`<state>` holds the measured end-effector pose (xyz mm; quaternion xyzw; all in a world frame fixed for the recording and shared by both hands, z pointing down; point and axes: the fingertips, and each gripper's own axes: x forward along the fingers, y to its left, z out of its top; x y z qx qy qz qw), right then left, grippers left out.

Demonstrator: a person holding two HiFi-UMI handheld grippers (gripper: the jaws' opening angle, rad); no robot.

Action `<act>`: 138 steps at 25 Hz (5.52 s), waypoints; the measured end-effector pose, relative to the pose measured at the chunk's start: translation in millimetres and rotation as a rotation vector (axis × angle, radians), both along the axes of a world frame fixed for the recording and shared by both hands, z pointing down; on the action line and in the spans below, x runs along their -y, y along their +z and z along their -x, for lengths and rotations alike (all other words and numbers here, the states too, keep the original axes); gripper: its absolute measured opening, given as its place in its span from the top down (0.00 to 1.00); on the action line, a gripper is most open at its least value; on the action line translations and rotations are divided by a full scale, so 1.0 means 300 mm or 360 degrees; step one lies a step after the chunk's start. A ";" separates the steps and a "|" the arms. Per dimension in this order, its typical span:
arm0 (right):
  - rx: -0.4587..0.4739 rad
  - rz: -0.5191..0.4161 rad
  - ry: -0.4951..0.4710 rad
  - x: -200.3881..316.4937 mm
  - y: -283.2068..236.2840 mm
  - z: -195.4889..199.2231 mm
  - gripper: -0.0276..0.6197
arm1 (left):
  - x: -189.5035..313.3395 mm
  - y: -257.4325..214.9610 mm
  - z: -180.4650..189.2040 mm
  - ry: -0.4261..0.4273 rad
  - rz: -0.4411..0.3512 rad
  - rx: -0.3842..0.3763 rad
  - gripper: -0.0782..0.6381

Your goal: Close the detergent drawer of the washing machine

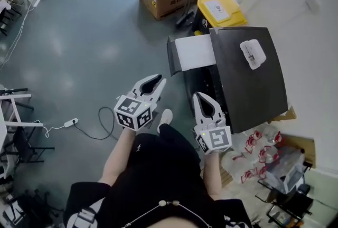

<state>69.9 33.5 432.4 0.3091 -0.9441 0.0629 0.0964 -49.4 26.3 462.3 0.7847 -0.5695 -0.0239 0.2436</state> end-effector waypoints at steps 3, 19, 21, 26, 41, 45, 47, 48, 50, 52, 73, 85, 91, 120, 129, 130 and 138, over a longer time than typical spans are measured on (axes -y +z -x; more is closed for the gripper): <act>-0.0037 0.0108 -0.0088 0.055 0.081 0.028 0.92 | 0.080 0.080 0.008 -0.0018 0.0101 -0.0052 0.81; -0.0450 0.0575 -0.0280 0.269 0.626 0.261 0.82 | 0.384 0.519 0.035 0.0041 0.0708 -0.0405 0.74; -0.0492 0.0614 -0.0269 0.260 0.664 0.277 0.82 | 0.389 0.570 0.045 0.0055 0.0787 -0.0448 0.74; -0.0565 0.0684 -0.0219 0.264 0.755 0.304 0.82 | 0.428 0.634 0.065 0.0099 0.0850 -0.0554 0.74; -0.0654 0.0723 -0.0250 0.309 0.825 0.307 0.84 | 0.455 0.682 0.019 0.0112 0.0969 -0.0626 0.74; -0.0679 0.0735 -0.0272 0.298 0.851 0.306 0.85 | 0.452 0.699 0.019 0.0094 0.0992 -0.0621 0.74; -0.0676 0.0720 -0.0258 0.291 0.853 0.309 0.88 | 0.447 0.712 0.022 0.0080 0.1007 -0.0647 0.74; -0.0678 0.0710 -0.0251 0.290 0.852 0.311 0.88 | 0.447 0.716 0.022 0.0075 0.1013 -0.0665 0.74; -0.0681 0.0704 -0.0243 0.290 0.849 0.316 0.88 | 0.449 0.721 0.022 0.0070 0.1020 -0.0684 0.74; -0.0676 0.0707 -0.0241 0.290 0.848 0.320 0.88 | 0.448 0.723 0.024 0.0072 0.1020 -0.0670 0.74; -0.0690 0.0676 -0.0205 0.297 0.783 0.303 0.89 | 0.452 0.677 0.005 0.0099 0.1010 -0.0676 0.74; -0.0606 0.0693 -0.0035 0.396 0.738 0.241 0.89 | 0.541 0.641 -0.062 0.0213 0.0997 -0.0567 0.74; -0.0640 0.0716 0.0072 0.433 0.742 0.172 0.90 | 0.580 0.641 -0.131 0.0316 0.1018 -0.0477 0.74; -0.0675 0.0722 0.0230 0.513 0.741 0.048 0.90 | 0.658 0.647 -0.248 0.0396 0.1031 -0.0496 0.74; -0.0684 0.0713 0.0267 0.545 0.742 0.008 0.90 | 0.693 0.650 -0.289 0.0436 0.1035 -0.0492 0.74; -0.0686 0.0712 0.0274 0.549 0.742 0.002 0.90 | 0.696 0.650 -0.294 0.0435 0.1037 -0.0495 0.74; -0.0702 0.0690 0.0361 0.592 0.736 -0.039 0.91 | 0.731 0.651 -0.335 0.0455 0.1038 -0.0491 0.74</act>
